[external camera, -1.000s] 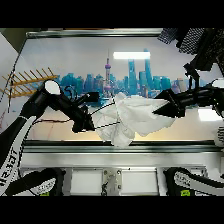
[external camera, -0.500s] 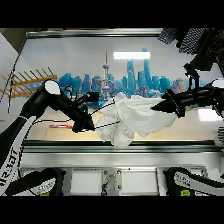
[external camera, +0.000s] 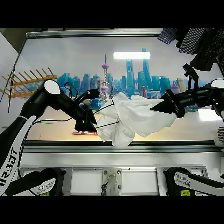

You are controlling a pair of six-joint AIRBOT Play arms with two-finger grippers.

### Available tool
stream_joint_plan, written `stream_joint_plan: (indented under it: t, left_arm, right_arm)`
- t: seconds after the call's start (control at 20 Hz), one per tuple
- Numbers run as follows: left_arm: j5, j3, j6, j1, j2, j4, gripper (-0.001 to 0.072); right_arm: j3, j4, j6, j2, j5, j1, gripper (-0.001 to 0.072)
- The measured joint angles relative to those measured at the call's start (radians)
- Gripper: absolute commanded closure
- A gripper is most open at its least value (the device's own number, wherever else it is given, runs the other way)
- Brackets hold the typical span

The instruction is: Fold the clothes and pants, and hang the long-sleeved shirts on hangers.

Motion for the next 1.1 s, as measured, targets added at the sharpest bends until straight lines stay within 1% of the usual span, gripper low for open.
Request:
stream_joint_plan:
  t: [0.25, 0.7, 0.85, 0.95, 1.05, 1.1]
  left_arm:
    - [-0.004, 0.0, -0.121, 0.0, 0.001, 0.045, 0.0302]
    - [-0.022, 0.0, -0.269, 0.008, 0.003, 0.062, 0.0302]
    - [-0.004, 0.0, -0.335, 0.053, 0.024, 0.061, 0.0303]
    - [0.03, 0.0, -0.393, 0.111, 0.057, 0.061, 0.0303]
    - [0.068, 0.0, -0.466, 0.174, 0.1, 0.061, 0.0304]
    - [0.095, 0.0, -0.517, 0.207, 0.126, 0.062, 0.0304]
  right_arm:
    - [0.0, 0.0, 0.0, 0.001, -0.001, -0.001, 0.0697]
    - [0.0, 0.001, 0.016, 0.0, -0.019, -0.001, 0.0699]
    - [0.0, 0.001, 0.021, 0.0, -0.04, -0.001, 0.0699]
    - [0.0, 0.001, 0.023, 0.0, -0.053, -0.001, 0.0699]
    - [0.0, 0.001, 0.024, 0.002, -0.07, -0.001, 0.0699]
    - [0.0, 0.0, 0.027, 0.004, -0.081, -0.001, 0.0699]
